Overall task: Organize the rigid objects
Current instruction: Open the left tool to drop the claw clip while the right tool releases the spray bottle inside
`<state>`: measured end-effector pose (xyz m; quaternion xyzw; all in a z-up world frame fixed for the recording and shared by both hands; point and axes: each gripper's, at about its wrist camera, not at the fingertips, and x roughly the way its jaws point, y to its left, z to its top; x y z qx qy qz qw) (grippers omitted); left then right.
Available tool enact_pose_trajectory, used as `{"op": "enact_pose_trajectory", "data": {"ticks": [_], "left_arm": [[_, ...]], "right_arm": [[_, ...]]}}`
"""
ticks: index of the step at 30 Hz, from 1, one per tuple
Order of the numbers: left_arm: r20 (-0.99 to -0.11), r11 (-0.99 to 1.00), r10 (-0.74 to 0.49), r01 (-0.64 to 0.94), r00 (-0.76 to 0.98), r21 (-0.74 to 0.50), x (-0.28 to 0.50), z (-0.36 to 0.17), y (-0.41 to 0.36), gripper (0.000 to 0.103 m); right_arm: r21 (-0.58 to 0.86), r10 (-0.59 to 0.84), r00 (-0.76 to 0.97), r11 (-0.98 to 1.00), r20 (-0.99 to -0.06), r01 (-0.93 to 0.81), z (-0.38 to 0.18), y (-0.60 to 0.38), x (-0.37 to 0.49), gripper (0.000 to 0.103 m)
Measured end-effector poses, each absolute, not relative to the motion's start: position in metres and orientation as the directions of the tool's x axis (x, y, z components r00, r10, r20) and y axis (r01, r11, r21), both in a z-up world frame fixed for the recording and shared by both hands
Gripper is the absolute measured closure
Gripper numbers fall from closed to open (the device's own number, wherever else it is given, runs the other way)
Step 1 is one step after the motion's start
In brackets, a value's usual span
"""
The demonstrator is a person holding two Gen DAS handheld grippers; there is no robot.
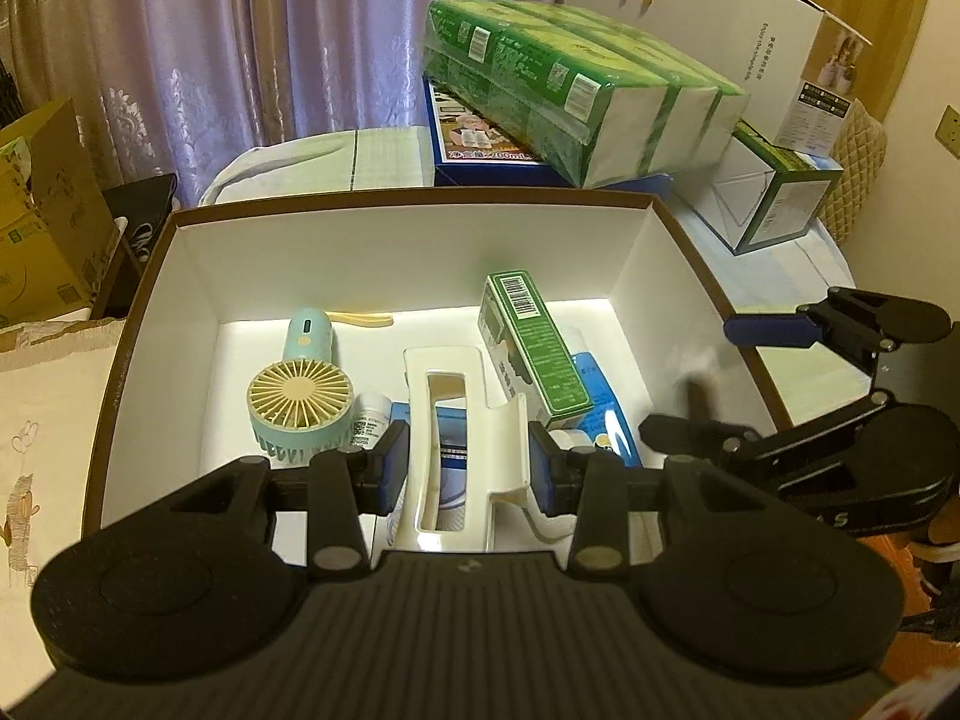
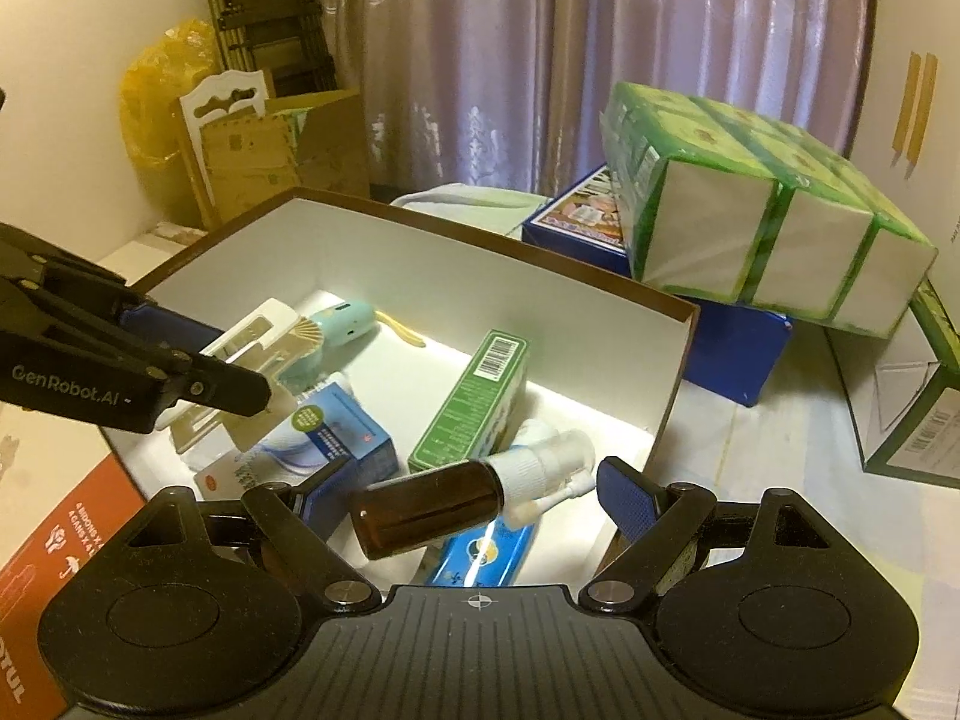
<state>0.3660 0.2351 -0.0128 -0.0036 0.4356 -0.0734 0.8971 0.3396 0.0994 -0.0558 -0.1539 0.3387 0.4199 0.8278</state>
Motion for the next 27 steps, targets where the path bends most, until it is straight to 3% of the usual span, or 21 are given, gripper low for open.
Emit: {"op": "enact_pose_trajectory", "data": {"ticks": [26, 27], "left_arm": [[-0.776, 0.993, -0.116, 0.096, 0.619, -0.071, 0.377, -0.021, 0.25, 0.068], [-0.771, 0.993, -0.114, 0.092, 0.626, -0.072, 0.378, -0.021, 0.251, 0.064]], "right_arm": [[0.05, 0.603, 0.412, 0.602, -0.684, -0.797, -0.056, 0.099, 0.339, 0.016], [0.05, 0.603, 0.411, 0.601, -0.684, -0.797, -0.056, 0.099, 0.338, 0.016]]}}
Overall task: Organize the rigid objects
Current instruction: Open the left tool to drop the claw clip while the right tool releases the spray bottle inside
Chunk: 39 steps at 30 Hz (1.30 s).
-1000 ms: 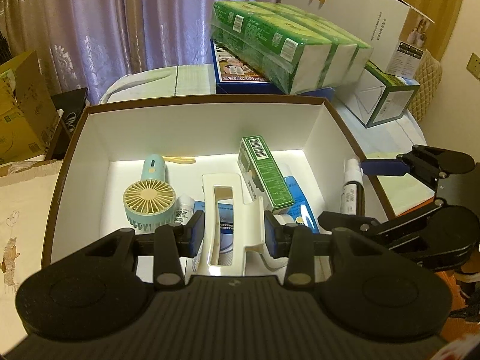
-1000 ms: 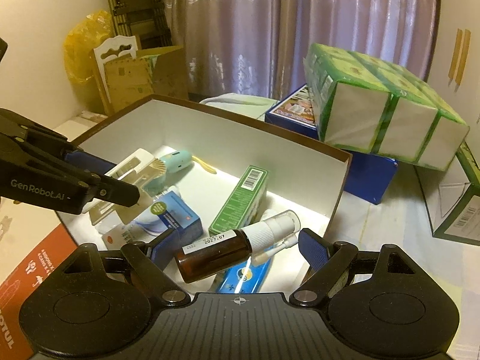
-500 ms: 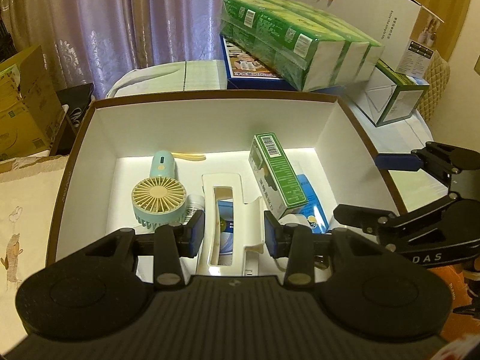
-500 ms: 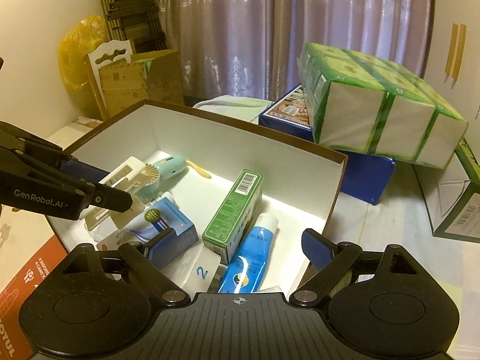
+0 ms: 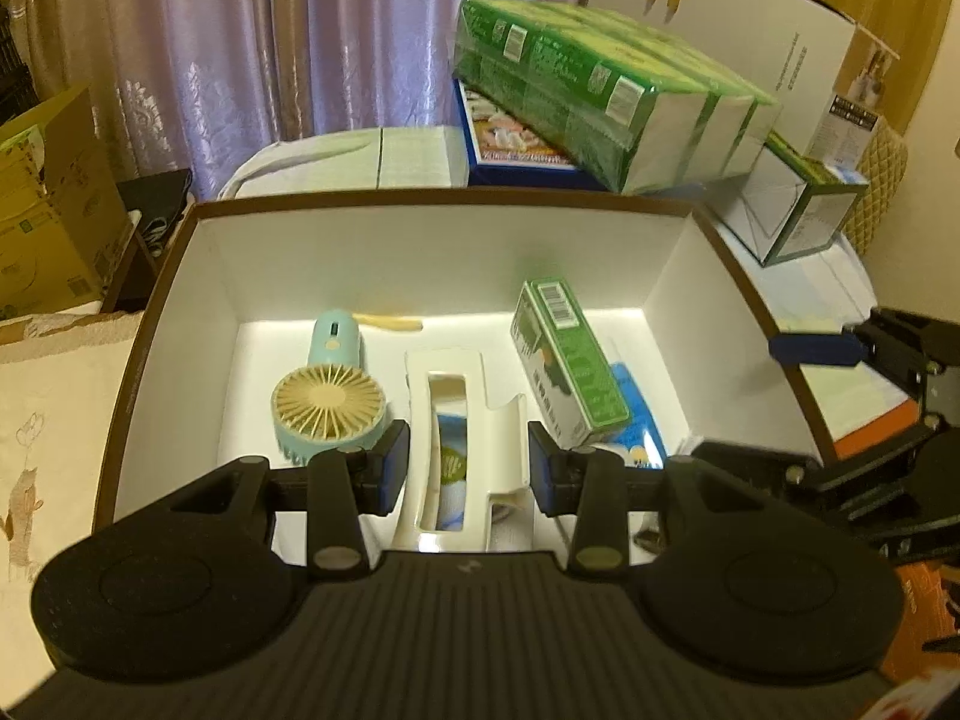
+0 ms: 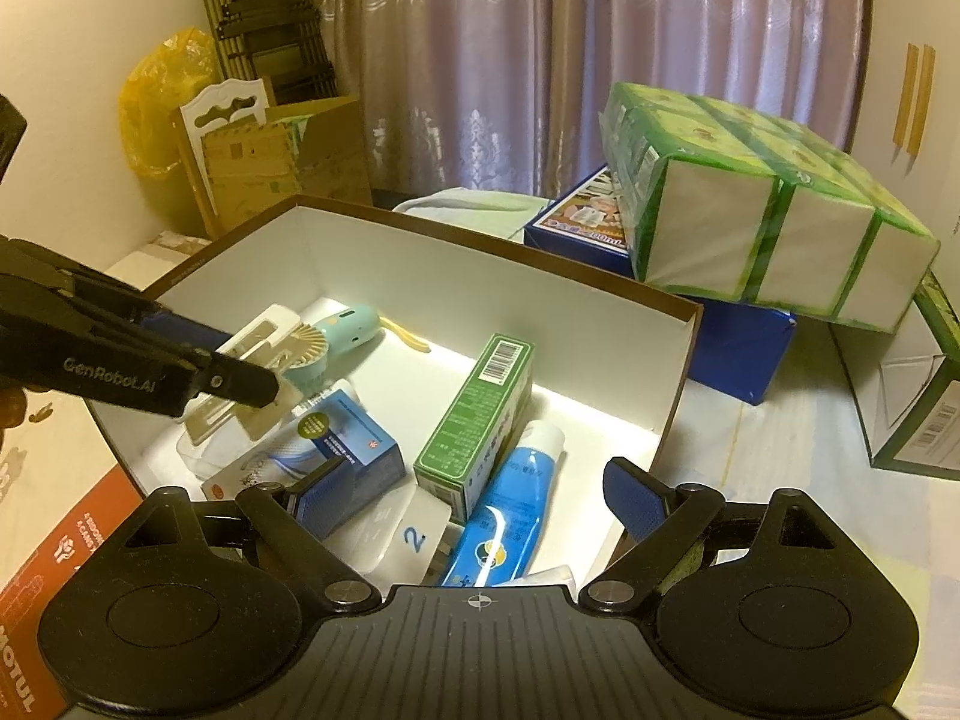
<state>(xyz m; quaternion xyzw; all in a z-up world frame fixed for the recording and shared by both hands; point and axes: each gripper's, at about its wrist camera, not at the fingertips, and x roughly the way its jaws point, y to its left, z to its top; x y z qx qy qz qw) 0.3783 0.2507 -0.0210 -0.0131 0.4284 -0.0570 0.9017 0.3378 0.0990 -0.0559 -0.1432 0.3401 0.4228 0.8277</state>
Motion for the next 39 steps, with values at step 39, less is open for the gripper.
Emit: {"op": "enact_pose_trajectory", "data": {"ticks": [39], "left_arm": [[-0.715, 0.993, -0.117, 0.085, 0.689, -0.08, 0.334, 0.017, 0.262, 0.036]], "right_arm": [[0.091, 0.616, 0.424, 0.63, -0.664, -0.771, -0.033, 0.088, 0.3, 0.015]]}}
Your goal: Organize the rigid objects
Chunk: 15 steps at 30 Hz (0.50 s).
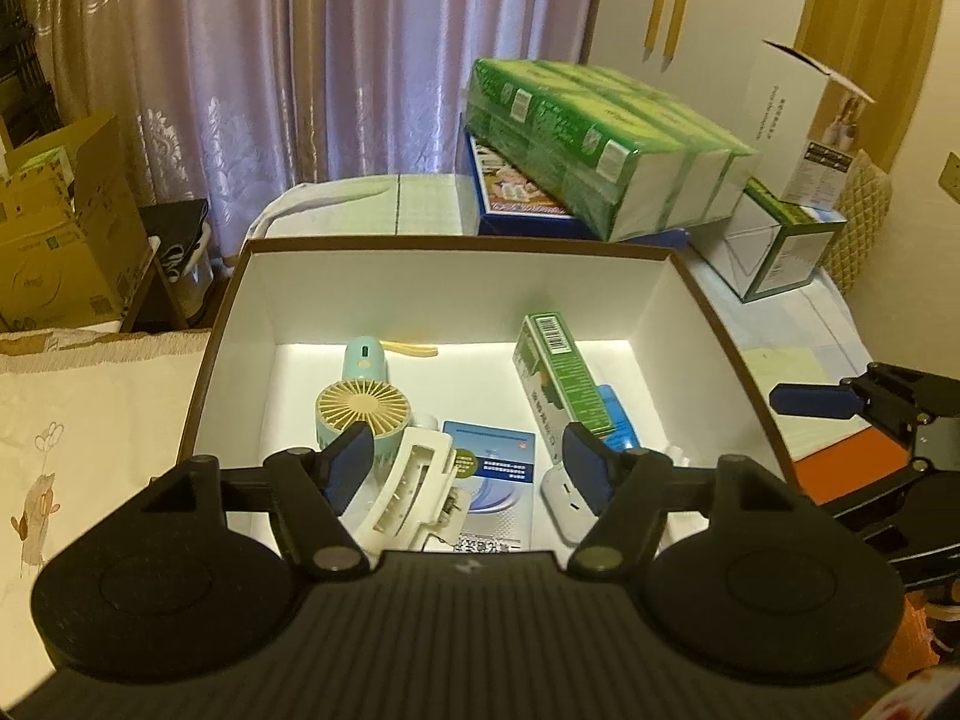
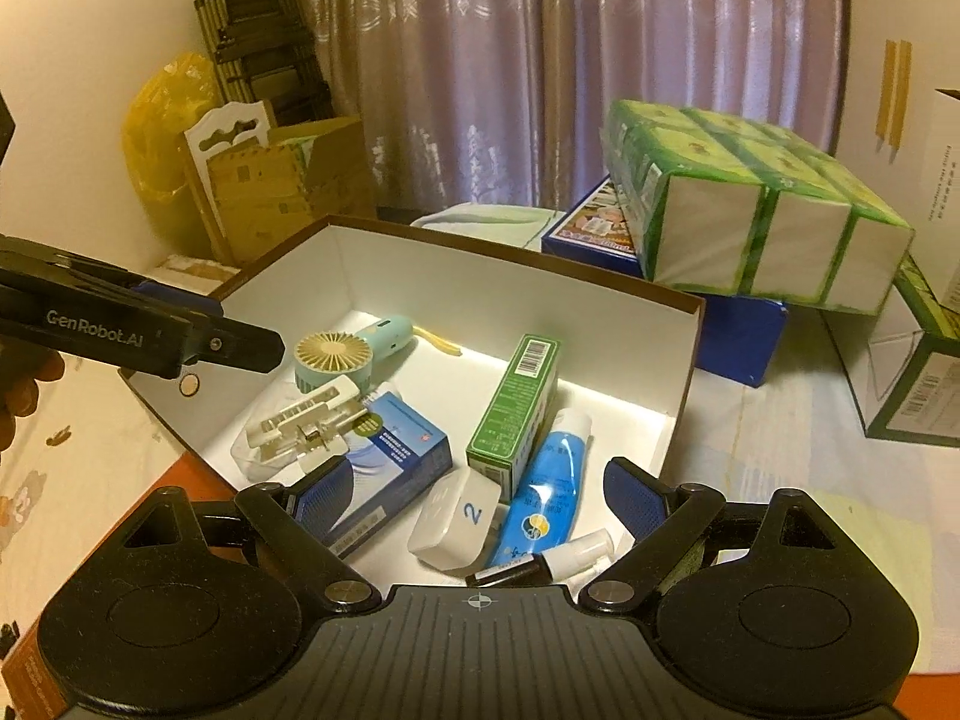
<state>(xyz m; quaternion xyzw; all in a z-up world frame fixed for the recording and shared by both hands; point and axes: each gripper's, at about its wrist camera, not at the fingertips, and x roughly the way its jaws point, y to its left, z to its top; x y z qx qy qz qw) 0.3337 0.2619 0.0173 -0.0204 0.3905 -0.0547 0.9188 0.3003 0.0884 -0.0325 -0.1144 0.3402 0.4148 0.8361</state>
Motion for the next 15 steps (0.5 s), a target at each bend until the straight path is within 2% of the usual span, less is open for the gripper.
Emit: {"op": "enact_pose_trajectory", "data": {"ticks": [10, 15], "left_arm": [[-0.665, 0.99, -0.135, 0.125, 0.734, -0.062, 0.304, 0.031, 0.26, 0.032], [-0.623, 0.991, -0.128, 0.122, 0.771, -0.053, 0.278, 0.042, 0.259, 0.021]], "right_arm": [[0.122, 0.589, 0.497, 0.714, -0.637, -0.69, -0.026, 0.077, 0.278, 0.015], [0.15, 0.582, 0.534, 0.75, -0.614, -0.644, -0.018, 0.061, 0.26, 0.015]]}}
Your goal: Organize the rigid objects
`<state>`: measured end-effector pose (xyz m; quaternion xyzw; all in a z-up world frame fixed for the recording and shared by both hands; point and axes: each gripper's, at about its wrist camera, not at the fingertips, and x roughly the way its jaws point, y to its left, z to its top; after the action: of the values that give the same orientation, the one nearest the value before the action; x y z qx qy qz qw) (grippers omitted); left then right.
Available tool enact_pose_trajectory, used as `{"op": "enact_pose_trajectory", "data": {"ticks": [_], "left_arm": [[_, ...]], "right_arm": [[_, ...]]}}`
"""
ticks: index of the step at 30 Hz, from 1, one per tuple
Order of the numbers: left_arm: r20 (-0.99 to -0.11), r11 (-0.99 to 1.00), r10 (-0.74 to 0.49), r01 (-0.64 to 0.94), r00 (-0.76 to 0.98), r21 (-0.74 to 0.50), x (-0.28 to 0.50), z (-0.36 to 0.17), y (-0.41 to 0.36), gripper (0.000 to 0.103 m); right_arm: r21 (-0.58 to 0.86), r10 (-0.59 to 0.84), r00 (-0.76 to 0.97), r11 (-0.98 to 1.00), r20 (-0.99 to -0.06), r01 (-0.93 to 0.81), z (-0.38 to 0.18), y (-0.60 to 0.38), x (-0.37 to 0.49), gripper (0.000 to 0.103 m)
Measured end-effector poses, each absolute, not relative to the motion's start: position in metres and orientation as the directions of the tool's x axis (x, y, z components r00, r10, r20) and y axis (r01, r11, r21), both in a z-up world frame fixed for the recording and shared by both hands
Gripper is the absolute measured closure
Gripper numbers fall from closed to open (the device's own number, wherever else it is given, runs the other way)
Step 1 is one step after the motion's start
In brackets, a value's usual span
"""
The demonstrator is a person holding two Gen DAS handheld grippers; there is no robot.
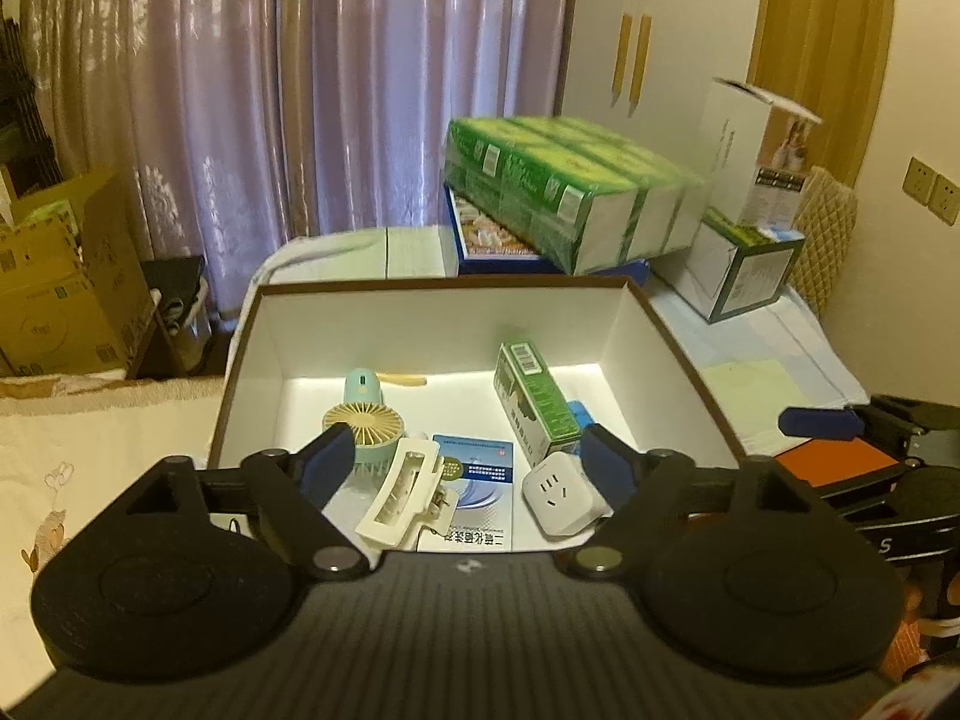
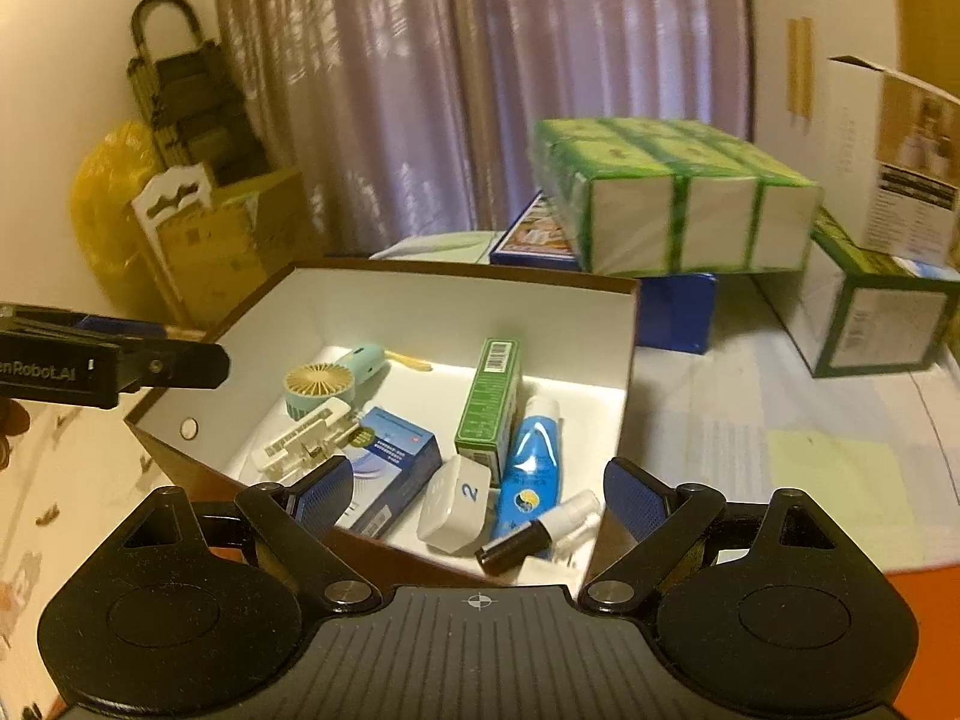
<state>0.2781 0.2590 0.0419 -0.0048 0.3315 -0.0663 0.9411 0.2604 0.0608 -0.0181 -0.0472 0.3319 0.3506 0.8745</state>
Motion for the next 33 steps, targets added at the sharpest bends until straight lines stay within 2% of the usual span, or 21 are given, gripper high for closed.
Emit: {"op": "enact_pose_trajectory", "data": {"ticks": [8, 12, 19, 27, 33], "left_arm": [[-0.562, 0.992, -0.099, 0.125, 0.821, 0.008, 0.228, 0.055, 0.238, 0.021], [-0.561, 0.992, -0.099, 0.123, 0.822, 0.004, 0.207, 0.055, 0.225, 0.021], [-0.592, 0.995, -0.088, 0.094, 0.801, -0.021, 0.172, 0.05, 0.195, 0.021], [-0.632, 0.992, -0.124, 0.107, 0.765, -0.065, 0.136, 0.042, 0.158, 0.022], [-0.663, 0.989, -0.144, 0.131, 0.734, -0.069, 0.107, 0.033, 0.125, 0.024]], "right_arm": [[0.158, 0.575, 0.574, 0.773, -0.583, -0.615, -0.008, 0.025, 0.226, 0.015], [0.172, 0.587, 0.574, 0.769, -0.571, -0.615, -0.005, 0.007, 0.208, 0.015], [0.201, 0.586, 0.578, 0.78, -0.568, -0.593, 0.004, -0.034, 0.183, 0.015], [0.173, 0.519, 0.597, 0.824, -0.612, -0.539, 0.006, -0.082, 0.154, 0.015], [0.203, 0.502, 0.571, 0.838, -0.649, -0.506, 0.0, -0.123, 0.13, 0.015]]}}
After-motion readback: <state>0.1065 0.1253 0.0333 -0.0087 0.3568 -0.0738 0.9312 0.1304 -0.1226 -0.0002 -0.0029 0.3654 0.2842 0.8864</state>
